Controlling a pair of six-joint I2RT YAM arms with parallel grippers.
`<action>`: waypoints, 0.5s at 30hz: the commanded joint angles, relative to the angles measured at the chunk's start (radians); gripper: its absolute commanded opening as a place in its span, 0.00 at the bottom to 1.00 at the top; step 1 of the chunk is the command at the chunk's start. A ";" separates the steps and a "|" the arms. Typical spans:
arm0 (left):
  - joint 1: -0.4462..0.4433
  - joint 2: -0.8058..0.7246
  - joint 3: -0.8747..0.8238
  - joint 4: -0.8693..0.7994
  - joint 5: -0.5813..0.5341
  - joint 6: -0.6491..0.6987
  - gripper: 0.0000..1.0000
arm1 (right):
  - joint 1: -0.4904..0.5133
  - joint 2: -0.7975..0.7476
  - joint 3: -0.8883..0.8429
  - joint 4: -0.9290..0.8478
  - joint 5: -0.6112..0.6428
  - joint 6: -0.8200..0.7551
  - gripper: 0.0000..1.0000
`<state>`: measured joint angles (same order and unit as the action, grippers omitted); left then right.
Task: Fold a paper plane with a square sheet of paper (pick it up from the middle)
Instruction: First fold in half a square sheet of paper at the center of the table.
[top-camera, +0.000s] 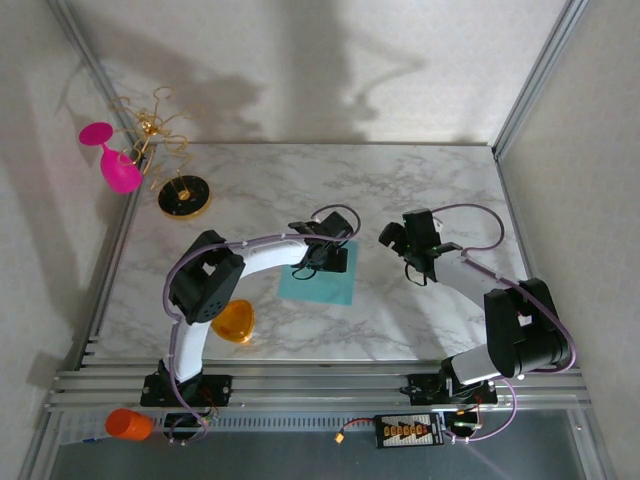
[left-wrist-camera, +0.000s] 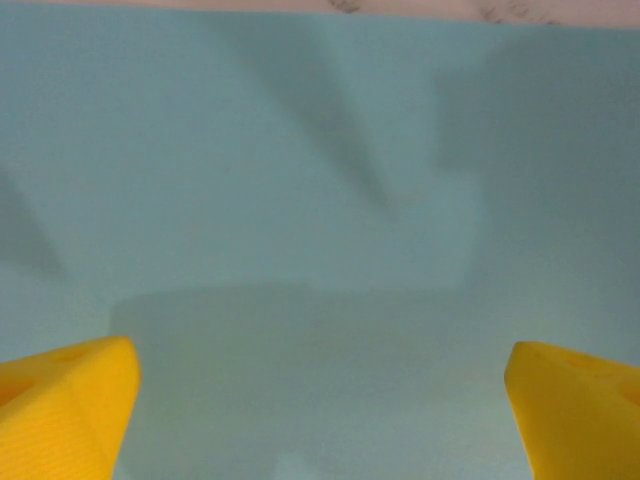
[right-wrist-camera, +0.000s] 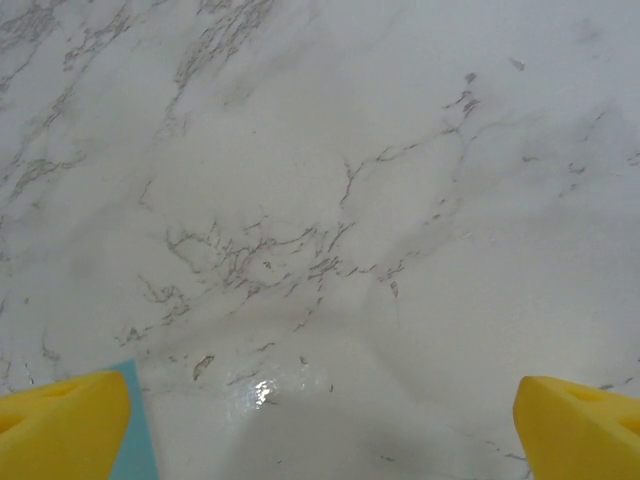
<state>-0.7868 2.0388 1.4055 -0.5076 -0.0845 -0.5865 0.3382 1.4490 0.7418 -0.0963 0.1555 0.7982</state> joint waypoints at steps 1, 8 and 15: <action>-0.005 0.015 0.019 -0.047 -0.037 0.001 0.93 | -0.011 -0.011 -0.010 0.012 -0.018 -0.010 0.99; -0.005 0.041 0.012 -0.032 -0.029 0.003 0.89 | -0.028 -0.006 -0.014 0.035 -0.079 0.007 0.99; -0.005 0.066 -0.013 -0.022 -0.029 0.007 0.84 | -0.033 0.002 -0.015 0.038 -0.091 0.013 0.99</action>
<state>-0.7868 2.0571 1.4055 -0.5171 -0.1093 -0.5861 0.3111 1.4490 0.7376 -0.0685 0.0765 0.8032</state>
